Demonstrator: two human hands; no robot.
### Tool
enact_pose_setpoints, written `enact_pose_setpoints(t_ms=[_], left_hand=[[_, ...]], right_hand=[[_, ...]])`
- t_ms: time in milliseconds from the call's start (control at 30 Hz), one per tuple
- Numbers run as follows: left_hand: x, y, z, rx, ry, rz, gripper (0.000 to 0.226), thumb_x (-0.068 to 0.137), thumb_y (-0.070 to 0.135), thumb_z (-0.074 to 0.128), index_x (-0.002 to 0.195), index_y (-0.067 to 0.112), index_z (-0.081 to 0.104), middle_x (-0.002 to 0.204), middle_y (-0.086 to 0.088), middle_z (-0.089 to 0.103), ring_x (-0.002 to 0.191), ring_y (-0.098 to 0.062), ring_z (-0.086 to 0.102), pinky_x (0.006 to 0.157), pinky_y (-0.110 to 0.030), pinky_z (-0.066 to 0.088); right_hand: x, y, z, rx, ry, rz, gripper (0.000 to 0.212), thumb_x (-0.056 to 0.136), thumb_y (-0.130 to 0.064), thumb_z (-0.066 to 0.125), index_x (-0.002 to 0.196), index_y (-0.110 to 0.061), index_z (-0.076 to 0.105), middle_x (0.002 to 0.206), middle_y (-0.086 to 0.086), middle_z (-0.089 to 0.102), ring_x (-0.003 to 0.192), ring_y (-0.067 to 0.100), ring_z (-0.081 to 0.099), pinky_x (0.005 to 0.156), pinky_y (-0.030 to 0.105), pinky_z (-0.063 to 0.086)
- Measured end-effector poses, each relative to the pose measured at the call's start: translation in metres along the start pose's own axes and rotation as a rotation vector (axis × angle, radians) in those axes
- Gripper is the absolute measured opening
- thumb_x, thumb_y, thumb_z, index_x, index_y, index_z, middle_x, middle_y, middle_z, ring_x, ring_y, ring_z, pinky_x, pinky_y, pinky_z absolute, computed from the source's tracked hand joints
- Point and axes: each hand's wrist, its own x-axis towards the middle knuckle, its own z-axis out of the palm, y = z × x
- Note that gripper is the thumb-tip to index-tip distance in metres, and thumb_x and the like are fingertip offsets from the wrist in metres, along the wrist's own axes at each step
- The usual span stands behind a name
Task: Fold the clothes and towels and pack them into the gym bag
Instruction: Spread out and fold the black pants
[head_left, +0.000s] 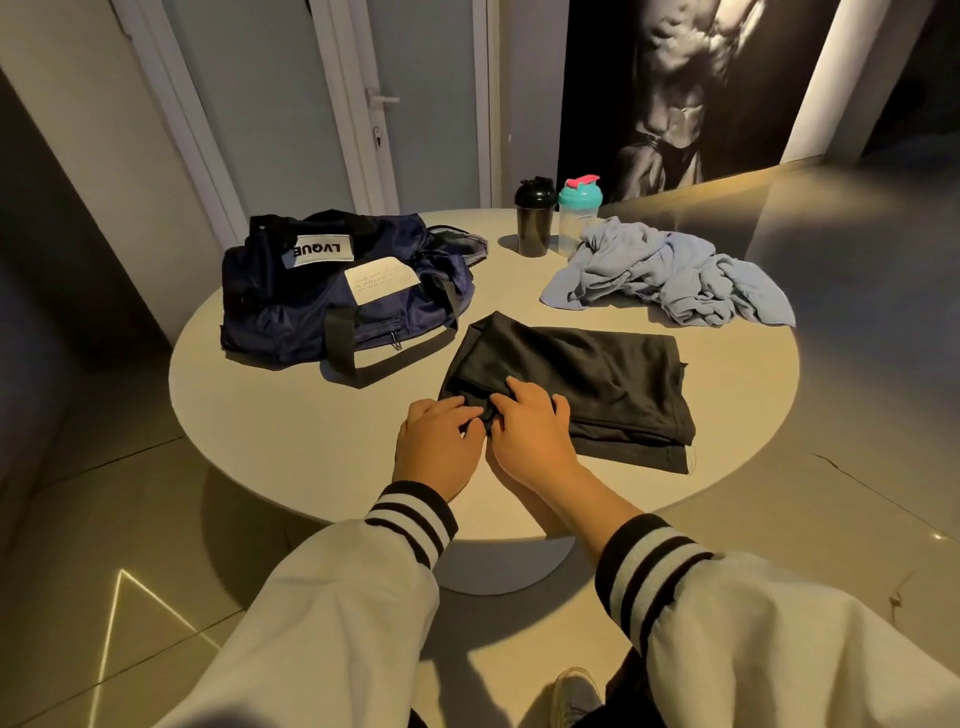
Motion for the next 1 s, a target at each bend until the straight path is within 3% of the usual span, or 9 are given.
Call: enact_pose_setpoints(t_ms=[133,267,367,433,500,633,800,900,1000], left_hand=[[0.002,-0.003,0.0,-0.152,0.017,-0.081,0.031,0.101,0.033,0.051,0.129,0.032,0.062,0.13,-0.002,0.059,0.115,-0.019,0.055,0.102,-0.042,0.05],[0.002,0.0,-0.005,-0.44,0.092,-0.184,0.026,0.102,0.028,0.045,0.124,0.04,0.042,0.122,-0.004,0.063,0.109,-0.025,0.06,0.093,-0.047,0.054],[0.001,0.0,-0.009,-0.595,0.158,-0.272,0.02,0.103,0.035,0.04,0.112,0.053,0.037,0.11,-0.007,0.063,0.103,-0.027,0.06,0.086,-0.049,0.055],[0.0,0.001,-0.01,-0.503,0.062,-0.228,0.022,0.104,0.04,0.032,0.116,0.052,0.046,0.113,-0.003,0.065,0.105,-0.023,0.06,0.091,-0.047,0.054],[0.001,0.002,-0.007,-0.325,0.013,-0.176,0.033,0.106,0.037,0.03,0.129,0.038,0.053,0.131,0.002,0.059,0.12,-0.019,0.051,0.103,-0.044,0.047],[0.008,0.005,-0.006,-0.141,0.015,-0.137,0.041,0.106,0.03,0.031,0.145,0.032,0.042,0.149,0.004,0.046,0.131,-0.022,0.04,0.111,-0.045,0.038],[0.012,0.006,0.002,0.107,-0.062,-0.081,0.042,0.105,0.028,0.033,0.144,0.039,0.045,0.153,0.009,0.043,0.13,-0.02,0.036,0.107,-0.037,0.028],[0.01,0.002,0.003,0.087,-0.016,-0.056,0.04,0.106,0.028,0.038,0.144,0.031,0.049,0.146,0.007,0.05,0.129,-0.021,0.042,0.107,-0.038,0.034],[0.007,0.003,-0.003,-0.165,0.076,-0.069,0.039,0.105,0.023,0.044,0.144,0.021,0.05,0.143,0.002,0.049,0.125,-0.019,0.052,0.107,-0.038,0.045]], right_hand=[[0.002,-0.003,-0.001,0.051,0.096,-0.021,0.04,0.101,-0.019,0.043,0.14,-0.018,0.051,0.153,-0.001,0.041,0.142,0.018,0.029,0.116,0.054,0.015],[0.0,-0.006,-0.006,0.153,0.263,-0.245,0.041,0.095,-0.012,0.052,0.135,-0.012,0.059,0.149,0.003,0.05,0.137,0.021,0.041,0.114,0.045,0.026],[-0.008,-0.008,-0.004,0.176,0.168,-0.307,0.039,0.095,-0.013,0.052,0.132,-0.013,0.064,0.143,0.002,0.057,0.132,0.021,0.049,0.113,0.042,0.034],[-0.013,-0.006,0.0,0.172,0.115,-0.327,0.039,0.092,-0.013,0.051,0.127,-0.014,0.068,0.136,0.002,0.063,0.126,0.023,0.054,0.109,0.044,0.041],[-0.016,-0.001,0.001,0.17,0.147,-0.282,0.039,0.089,-0.017,0.049,0.12,-0.016,0.072,0.13,0.0,0.066,0.122,0.021,0.057,0.104,0.047,0.043],[-0.017,0.008,-0.002,0.196,0.224,-0.091,0.028,0.09,-0.019,0.055,0.11,-0.018,0.075,0.132,0.0,0.064,0.126,0.017,0.053,0.111,0.042,0.033],[-0.018,0.007,-0.002,0.225,0.087,-0.022,0.028,0.092,-0.021,0.056,0.117,-0.021,0.068,0.13,-0.005,0.062,0.128,0.013,0.05,0.123,0.048,0.009],[-0.021,0.007,-0.001,0.202,0.079,-0.01,0.034,0.094,-0.023,0.053,0.126,-0.023,0.065,0.141,-0.006,0.056,0.137,0.011,0.042,0.123,0.051,-0.002],[-0.022,0.006,-0.002,0.131,0.059,-0.022,0.042,0.095,-0.026,0.052,0.137,-0.025,0.057,0.153,-0.005,0.043,0.146,0.011,0.029,0.121,0.052,-0.008]])
